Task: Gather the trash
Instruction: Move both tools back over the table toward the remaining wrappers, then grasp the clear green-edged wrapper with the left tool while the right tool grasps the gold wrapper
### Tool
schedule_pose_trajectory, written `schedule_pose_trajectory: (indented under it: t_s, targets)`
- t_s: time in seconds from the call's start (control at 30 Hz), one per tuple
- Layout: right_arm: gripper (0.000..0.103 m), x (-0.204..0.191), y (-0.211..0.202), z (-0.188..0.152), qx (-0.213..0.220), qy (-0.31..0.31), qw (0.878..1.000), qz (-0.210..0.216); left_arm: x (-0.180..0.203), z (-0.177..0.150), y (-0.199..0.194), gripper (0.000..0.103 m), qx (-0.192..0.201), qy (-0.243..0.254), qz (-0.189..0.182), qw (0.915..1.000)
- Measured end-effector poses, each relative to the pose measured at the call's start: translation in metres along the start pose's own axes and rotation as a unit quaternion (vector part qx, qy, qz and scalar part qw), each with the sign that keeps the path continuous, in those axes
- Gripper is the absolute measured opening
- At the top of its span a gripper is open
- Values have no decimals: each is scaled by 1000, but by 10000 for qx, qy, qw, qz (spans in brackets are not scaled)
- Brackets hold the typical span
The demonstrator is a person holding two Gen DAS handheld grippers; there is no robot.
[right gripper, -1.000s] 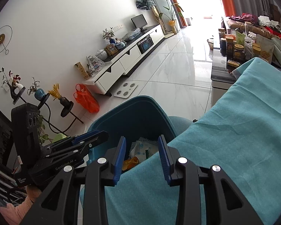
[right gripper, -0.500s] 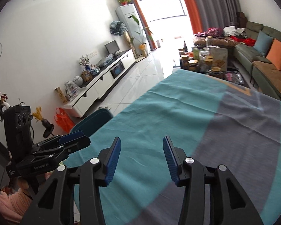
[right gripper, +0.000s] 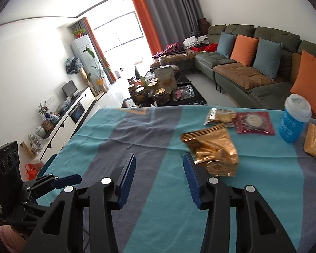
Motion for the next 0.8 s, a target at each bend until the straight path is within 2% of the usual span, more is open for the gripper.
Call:
schedule_pose_trajectory:
  t_s: [0.2, 0.3, 0.4, 0.5, 0.7, 0.77, 0.8]
  targets:
    - [48, 46, 7, 8, -67, 223, 9996, -160, 52, 23, 37, 62, -214, 320, -255, 9989]
    - [48, 65, 16, 8, -177, 438, 9988, -87, 72, 35, 57, 62, -289, 381, -312, 9984]
    - [49, 79, 24, 9, -288, 595, 9978, -39, 85, 45, 78, 61, -444, 346, -368, 9977]
    - [54, 86, 30, 10, -337, 692, 9970, 27, 90, 52, 93, 60, -547, 292, -402, 9973]
    - [55, 94, 41, 11, -435, 764, 9961, 61, 95, 59, 123, 46, -846, 101, -517, 9950]
    - [55, 96, 44, 11, -490, 796, 9956, 103, 95, 58, 131, 33, -959, 64, -545, 9939]
    - [55, 97, 45, 10, -507, 816, 9953, 115, 94, 57, 134, 30, -1014, 63, -543, 9933]
Point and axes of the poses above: each gripper's, at about its wrist camera, not at the fingertips, and y roughly the way its jaws point, x to its right, z to its top, the point moved 2 cm from there along y, roughly the way its jaws point, and after that the axes turned 8 degrees about z, right-handed, at the moved point
